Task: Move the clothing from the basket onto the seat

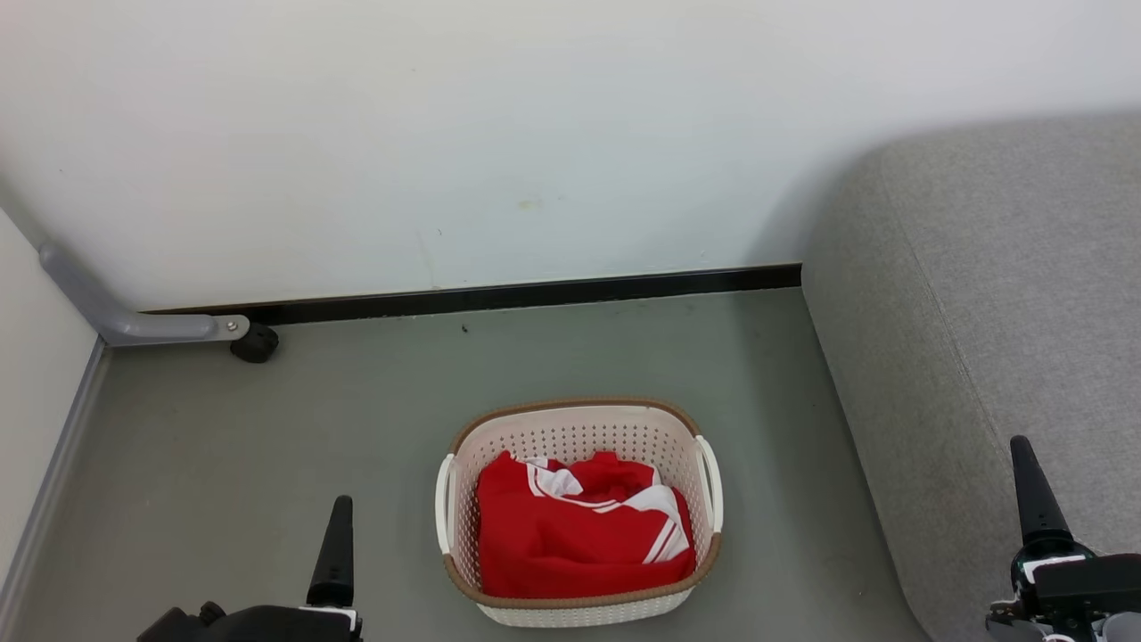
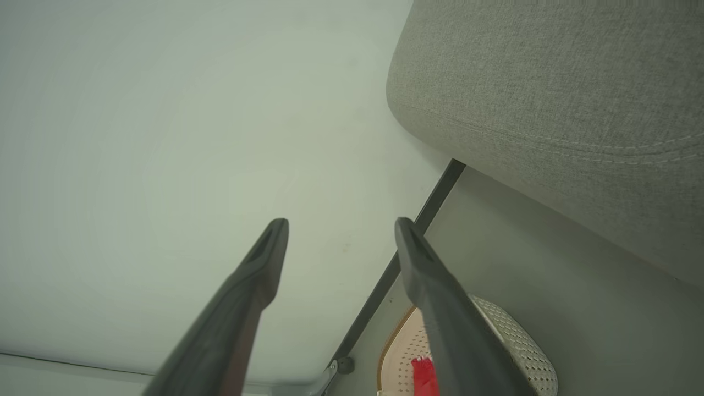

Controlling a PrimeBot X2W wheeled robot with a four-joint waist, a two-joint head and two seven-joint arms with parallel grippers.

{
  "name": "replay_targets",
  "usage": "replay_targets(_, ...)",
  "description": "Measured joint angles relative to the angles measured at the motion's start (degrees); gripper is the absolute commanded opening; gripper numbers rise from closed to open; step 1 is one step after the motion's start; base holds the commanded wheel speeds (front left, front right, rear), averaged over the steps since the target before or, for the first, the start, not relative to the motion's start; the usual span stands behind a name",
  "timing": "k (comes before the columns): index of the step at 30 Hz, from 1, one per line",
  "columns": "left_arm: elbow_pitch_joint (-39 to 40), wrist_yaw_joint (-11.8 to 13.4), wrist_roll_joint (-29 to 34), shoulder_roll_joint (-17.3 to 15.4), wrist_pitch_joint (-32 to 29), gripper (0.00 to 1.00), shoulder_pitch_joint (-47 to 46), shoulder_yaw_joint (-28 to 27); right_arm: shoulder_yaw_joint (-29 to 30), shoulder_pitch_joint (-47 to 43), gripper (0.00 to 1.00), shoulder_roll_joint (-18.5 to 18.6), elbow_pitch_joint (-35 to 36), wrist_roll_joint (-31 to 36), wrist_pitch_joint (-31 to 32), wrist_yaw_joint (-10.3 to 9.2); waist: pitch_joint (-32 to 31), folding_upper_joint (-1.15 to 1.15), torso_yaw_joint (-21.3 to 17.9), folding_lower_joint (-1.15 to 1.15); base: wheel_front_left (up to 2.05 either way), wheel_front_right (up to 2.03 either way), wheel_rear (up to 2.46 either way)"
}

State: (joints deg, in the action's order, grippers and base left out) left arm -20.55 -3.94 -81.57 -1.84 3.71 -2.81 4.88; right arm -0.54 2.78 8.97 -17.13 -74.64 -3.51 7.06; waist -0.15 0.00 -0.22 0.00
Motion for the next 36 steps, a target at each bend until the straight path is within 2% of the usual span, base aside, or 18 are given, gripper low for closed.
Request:
replay_targets(10,0.25,3.5,7.95,-0.05,2.02,1.0,-0.56,2.71,-2.66,0.35,1.0,2.48,-0.14,6.87,-2.15,0.0,-0.11,0.0,-0.05,0.0,0.0,0.0,0.0)
replay_targets(20,0.29,5.54,16.18,-0.12,3.98,1.0,-0.67,4.45,-4.43,1.37,1.0,4.63,-0.19,14.33,-4.01,0.0,-0.29,0.0,-0.13,0.0,0.0,0.0,0.0)
replay_targets(36,-0.45,8.11,32.79,-0.36,7.08,1.0,-0.76,6.48,-7.24,2.21,1.0,7.99,-0.03,25.22,-7.25,0.0,0.04,0.0,-0.33,0.0,0.0,0.0,0.0)
